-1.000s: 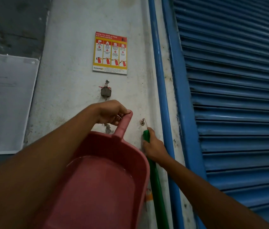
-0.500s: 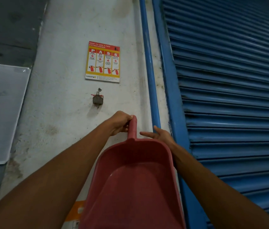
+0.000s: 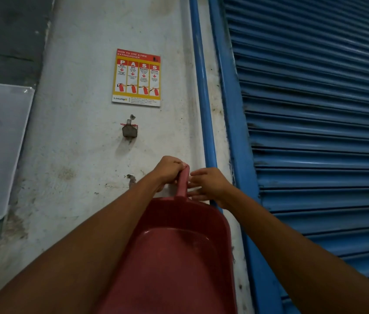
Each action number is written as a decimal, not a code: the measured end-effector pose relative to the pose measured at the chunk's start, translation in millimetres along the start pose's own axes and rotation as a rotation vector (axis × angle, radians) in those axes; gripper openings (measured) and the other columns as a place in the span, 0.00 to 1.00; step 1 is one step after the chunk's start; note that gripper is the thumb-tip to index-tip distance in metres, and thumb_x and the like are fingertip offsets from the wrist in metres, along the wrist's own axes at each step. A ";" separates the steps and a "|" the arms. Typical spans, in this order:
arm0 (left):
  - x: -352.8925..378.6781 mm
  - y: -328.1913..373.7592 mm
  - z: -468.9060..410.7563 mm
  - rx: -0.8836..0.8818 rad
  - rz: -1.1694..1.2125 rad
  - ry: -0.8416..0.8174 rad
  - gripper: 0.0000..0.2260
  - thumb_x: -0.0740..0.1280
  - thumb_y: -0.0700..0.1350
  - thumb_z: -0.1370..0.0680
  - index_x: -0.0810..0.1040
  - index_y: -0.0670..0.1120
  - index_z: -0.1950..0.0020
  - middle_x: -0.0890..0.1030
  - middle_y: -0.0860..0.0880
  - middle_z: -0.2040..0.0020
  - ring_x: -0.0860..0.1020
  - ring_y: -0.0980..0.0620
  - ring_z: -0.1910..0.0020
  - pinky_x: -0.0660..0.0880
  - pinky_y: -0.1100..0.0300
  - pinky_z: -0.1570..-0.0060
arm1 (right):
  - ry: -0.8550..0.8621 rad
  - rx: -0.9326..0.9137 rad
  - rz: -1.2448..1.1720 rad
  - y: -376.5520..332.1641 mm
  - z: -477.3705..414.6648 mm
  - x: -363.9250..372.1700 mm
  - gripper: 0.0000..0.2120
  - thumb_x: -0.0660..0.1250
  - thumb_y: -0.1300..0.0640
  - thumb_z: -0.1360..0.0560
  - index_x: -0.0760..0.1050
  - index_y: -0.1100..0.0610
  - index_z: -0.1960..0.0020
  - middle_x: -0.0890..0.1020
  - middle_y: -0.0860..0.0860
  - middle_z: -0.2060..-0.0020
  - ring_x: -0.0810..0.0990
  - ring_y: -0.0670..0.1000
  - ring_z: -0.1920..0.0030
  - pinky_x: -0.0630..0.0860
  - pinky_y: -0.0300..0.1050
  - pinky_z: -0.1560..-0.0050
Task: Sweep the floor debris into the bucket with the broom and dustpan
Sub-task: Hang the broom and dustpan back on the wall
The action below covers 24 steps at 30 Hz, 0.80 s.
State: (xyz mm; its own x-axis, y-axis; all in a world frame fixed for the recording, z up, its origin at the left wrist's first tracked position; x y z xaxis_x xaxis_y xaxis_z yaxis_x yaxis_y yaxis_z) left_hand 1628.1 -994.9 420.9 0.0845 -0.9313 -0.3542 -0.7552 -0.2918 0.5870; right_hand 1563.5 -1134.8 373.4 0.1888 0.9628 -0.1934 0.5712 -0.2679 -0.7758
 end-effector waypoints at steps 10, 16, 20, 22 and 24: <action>0.8 3.5 -1.2 0.164 -0.488 0.092 0.12 0.65 0.44 0.20 0.84 0.43 0.41 0.83 0.45 0.42 0.80 0.47 0.45 0.73 0.60 0.50 | 0.163 -0.051 0.213 -3.7 -18.4 23.2 0.18 0.70 0.60 0.23 0.73 0.59 0.34 0.84 0.60 0.51 0.86 0.55 0.60 0.85 0.49 0.61; -1.9 -9.8 11.4 0.204 -0.404 0.054 0.14 0.59 0.45 0.16 0.81 0.45 0.36 0.82 0.44 0.38 0.79 0.47 0.43 0.71 0.66 0.56 | 0.215 -0.130 0.254 7.1 -16.4 27.9 0.19 0.71 0.55 0.23 0.72 0.55 0.35 0.83 0.58 0.53 0.86 0.55 0.63 0.84 0.48 0.66; 2.6 -10.7 19.0 0.212 -0.398 0.042 0.15 0.58 0.42 0.16 0.79 0.44 0.35 0.80 0.44 0.37 0.77 0.48 0.41 0.69 0.61 0.47 | 0.270 -0.177 0.280 14.2 -13.9 29.8 0.21 0.69 0.52 0.22 0.72 0.57 0.32 0.83 0.57 0.49 0.85 0.55 0.60 0.84 0.49 0.58; 2.4 -9.8 22.2 0.191 -0.389 0.041 0.15 0.58 0.43 0.17 0.77 0.44 0.32 0.79 0.44 0.35 0.77 0.47 0.39 0.72 0.58 0.43 | 0.268 -0.171 0.262 15.8 -12.7 30.0 0.22 0.69 0.52 0.22 0.70 0.57 0.31 0.82 0.58 0.46 0.85 0.55 0.59 0.84 0.49 0.56; 1.4 -9.5 25.4 0.146 -0.355 0.036 0.16 0.58 0.44 0.17 0.75 0.45 0.31 0.78 0.43 0.34 0.77 0.45 0.41 0.77 0.51 0.43 | 0.259 -0.154 0.250 17.1 -11.2 30.0 0.24 0.69 0.52 0.22 0.69 0.58 0.29 0.81 0.58 0.43 0.85 0.54 0.58 0.84 0.49 0.54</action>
State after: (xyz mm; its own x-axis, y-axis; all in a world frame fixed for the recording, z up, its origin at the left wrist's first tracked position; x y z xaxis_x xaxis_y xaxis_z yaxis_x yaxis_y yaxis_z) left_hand 1618.8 -987.8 396.3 0.3786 -0.7856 -0.4895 -0.7588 -0.5662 0.3219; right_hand 1587.9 -1111.0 361.1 0.5217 0.8314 -0.1915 0.5914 -0.5142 -0.6212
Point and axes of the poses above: each hand's wrist, its own z-axis away from the middle knuckle, its own x-axis out of the palm, y = z × x, the point moved 1 cm from there along -z, towards the middle knuckle
